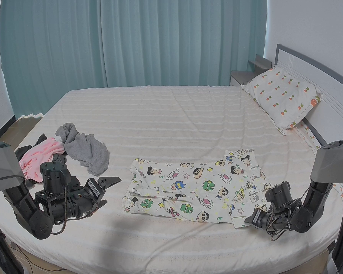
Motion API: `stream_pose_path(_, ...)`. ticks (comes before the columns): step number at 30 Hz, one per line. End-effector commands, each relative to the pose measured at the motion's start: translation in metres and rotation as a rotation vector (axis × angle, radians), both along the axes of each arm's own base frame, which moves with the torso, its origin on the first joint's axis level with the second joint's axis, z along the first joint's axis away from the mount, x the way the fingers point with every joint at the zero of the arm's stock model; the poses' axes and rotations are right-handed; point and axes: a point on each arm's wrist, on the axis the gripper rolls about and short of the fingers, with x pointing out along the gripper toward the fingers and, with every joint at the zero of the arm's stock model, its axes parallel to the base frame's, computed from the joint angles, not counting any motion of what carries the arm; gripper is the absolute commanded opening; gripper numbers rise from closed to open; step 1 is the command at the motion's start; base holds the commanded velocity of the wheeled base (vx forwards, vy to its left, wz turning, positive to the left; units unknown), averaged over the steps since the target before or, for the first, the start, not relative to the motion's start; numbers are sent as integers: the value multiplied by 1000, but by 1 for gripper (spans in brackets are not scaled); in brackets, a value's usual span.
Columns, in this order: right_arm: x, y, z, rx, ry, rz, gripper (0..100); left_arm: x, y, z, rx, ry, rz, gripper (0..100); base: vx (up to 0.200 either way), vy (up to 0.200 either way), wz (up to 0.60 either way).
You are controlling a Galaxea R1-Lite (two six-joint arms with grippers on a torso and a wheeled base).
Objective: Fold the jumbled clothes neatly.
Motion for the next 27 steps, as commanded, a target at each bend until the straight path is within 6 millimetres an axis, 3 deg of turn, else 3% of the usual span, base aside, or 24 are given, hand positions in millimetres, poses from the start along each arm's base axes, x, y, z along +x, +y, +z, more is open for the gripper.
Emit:
stream_pose_path(1, -6, -3, 12, 11, -27, -2, 100, 0, 0, 0, 1, 0, 0, 100, 0, 0, 0)
stream_pose_path(6, -18, -7, 54, 80, -147, 15, 100, 0, 0, 0, 0, -2, 0, 100, 0, 0, 0)
stream_pose_path(11, 2, -6, 67, 171, -205, 43, 100, 0, 0, 0, 1, 0, 0, 100, 0, 0, 0)
stream_pose_path(15, 16, -1, 51, 175, -170, 56, 100, -1, 0, -1, 1, 3, 0, 100, 0, 0, 0)
stream_pose_path(20, 28, 2, 12, 96, -81, 124, 100, -1, 0, 0, 1, 1, 0, 100, 0, 0, 0)
stream_pose_path(27, 47, -13, -7, 38, -71, 131, 100, -1, 0, 0, 1, 1, 0, 100, 0, 0, 0)
